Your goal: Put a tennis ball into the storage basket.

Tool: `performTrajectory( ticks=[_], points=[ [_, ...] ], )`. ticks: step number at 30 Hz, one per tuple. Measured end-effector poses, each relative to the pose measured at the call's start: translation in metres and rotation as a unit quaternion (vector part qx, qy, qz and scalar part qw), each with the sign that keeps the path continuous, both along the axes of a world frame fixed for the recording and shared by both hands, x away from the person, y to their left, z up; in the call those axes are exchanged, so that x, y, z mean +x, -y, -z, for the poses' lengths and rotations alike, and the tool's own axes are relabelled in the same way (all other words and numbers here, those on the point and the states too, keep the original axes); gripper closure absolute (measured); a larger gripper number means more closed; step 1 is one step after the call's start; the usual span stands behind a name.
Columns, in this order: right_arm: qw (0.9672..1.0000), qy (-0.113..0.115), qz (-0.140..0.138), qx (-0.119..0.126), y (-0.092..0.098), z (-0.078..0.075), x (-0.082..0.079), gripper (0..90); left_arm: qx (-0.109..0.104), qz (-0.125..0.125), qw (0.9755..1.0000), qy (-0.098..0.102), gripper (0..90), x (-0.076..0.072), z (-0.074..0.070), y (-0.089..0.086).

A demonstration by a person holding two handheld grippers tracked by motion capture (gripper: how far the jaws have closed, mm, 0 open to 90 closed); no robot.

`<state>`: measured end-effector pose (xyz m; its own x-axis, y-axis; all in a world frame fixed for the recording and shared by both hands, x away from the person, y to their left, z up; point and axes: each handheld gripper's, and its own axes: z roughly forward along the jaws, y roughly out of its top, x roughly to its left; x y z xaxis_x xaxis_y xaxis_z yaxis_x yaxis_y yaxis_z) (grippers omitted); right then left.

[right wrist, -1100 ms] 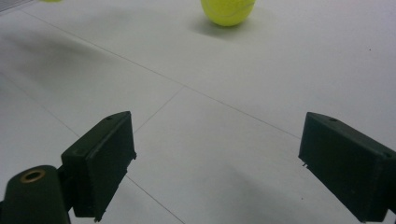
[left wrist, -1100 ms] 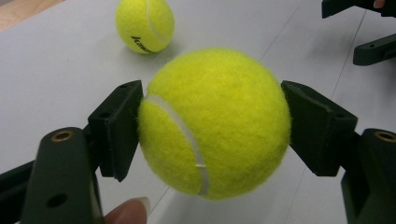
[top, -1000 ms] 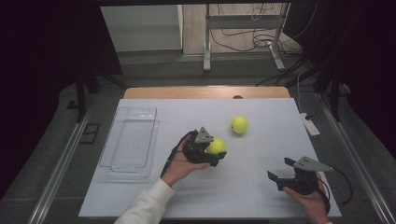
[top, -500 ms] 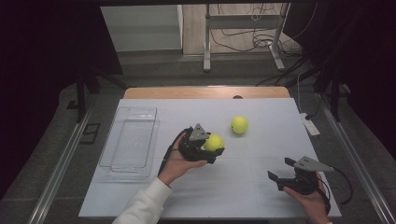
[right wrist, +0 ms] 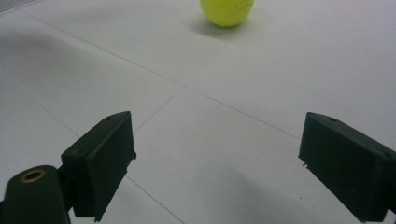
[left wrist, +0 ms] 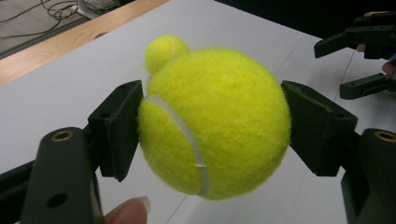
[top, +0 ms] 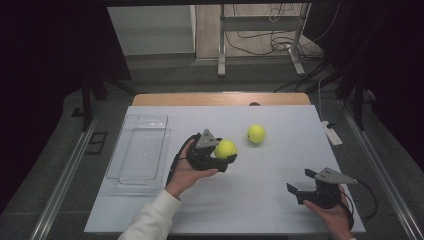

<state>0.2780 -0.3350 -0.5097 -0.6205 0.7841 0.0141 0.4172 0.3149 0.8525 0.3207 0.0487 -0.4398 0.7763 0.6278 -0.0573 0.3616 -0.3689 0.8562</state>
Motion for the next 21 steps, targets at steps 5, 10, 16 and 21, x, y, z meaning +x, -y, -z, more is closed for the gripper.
performTrajectory(
  ticks=[5, 10, 16, 21],
  points=[
    [1.0, 0.001, 0.001, 0.0, 0.0, 0.0, 0.0, 10.6, -0.004, -0.003, 1.0, 0.004, 25.9, -0.001, -0.004, -0.003],
    [1.0, 0.001, 0.001, 0.001, 0.001, 0.0, 0.0, 10.6, -0.012, -0.009, 0.9998, 0.009, 26.0, -0.001, -0.008, -0.009],
    [1.0, 0.001, 0.001, 0.0, 0.0, 0.0, 0.0, 10.6, -0.02, -0.016, 0.9996, 0.012, 26.0, -0.001, -0.012, -0.016],
    [1.0, 0.0, 0.002, 0.001, 0.0, 0.0, 0.0, 10.6, -0.026, -0.021, 0.9993, 0.015, 26.0, -0.002, -0.016, -0.02]
  ],
)
